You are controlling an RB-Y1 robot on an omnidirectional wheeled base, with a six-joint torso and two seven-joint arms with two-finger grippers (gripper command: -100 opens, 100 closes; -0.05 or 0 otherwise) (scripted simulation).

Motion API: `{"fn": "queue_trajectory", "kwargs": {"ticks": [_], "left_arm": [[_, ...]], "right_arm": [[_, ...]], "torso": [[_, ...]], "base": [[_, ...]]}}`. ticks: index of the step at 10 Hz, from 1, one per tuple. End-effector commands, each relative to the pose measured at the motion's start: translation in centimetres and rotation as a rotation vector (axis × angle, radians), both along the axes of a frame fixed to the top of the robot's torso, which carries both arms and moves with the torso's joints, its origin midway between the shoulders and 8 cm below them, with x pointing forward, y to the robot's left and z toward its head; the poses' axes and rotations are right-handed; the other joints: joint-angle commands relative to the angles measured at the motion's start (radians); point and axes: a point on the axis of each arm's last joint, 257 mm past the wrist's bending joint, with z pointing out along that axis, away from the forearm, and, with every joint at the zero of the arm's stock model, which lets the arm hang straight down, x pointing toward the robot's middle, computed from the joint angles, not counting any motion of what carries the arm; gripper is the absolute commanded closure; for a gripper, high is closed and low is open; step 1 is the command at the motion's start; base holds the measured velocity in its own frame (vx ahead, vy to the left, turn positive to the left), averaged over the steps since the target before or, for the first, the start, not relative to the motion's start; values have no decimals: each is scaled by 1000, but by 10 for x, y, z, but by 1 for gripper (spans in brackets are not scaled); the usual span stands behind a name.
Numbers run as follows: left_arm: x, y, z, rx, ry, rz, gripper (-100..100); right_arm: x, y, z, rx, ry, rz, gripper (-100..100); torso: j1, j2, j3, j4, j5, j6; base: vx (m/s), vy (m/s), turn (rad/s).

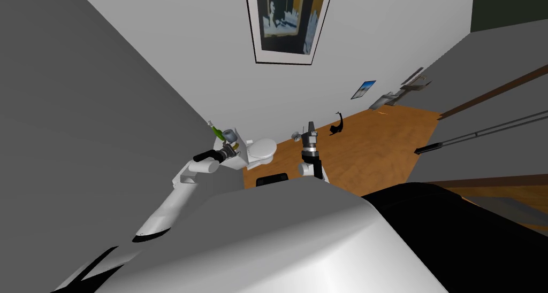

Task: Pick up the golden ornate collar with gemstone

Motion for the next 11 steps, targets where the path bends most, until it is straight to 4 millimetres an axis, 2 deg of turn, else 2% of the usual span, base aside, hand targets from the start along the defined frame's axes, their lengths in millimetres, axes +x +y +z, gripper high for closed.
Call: {"fn": "queue_trajectory", "kwargs": {"ticks": [1, 5, 8, 9, 10, 11], "left_arm": [[-3, 7, -10, -11, 65, 17, -100], [-10, 19, -27, -24, 185, 53, -100], [-11, 23, -30, -25, 211, 63, -100], [-12, 23, -31, -26, 215, 65, 0], [-11, 25, -32, -22, 217, 54, -100], [-10, 27, -34, -33, 221, 56, -100]], "right_arm": [[0, 0, 0, 0, 0, 0, 0], [0, 0, 0, 0, 0, 0, 0], [0, 0, 0, 0, 0, 0, 0], [0, 0, 0, 0, 0, 0, 0], [0, 0, 0, 0, 0, 0, 0], [0, 0, 0, 0, 0, 0, 0]], "torso": [[0, 0, 0, 0, 0, 0], [1, 0, 0, 0, 0, 0], [-1, 1, 0, 0, 0, 0], [-1, 2, 1, 0, 0, 0], [-2, 2, 1, 0, 0, 0], [-3, 1, 1, 0, -1, -1]], "base": [[32, 40, -7], [36, 40, -6], [17, 21, -4], [0, 0, 0], [22, -20, 90], [54, -58, 129]]}}
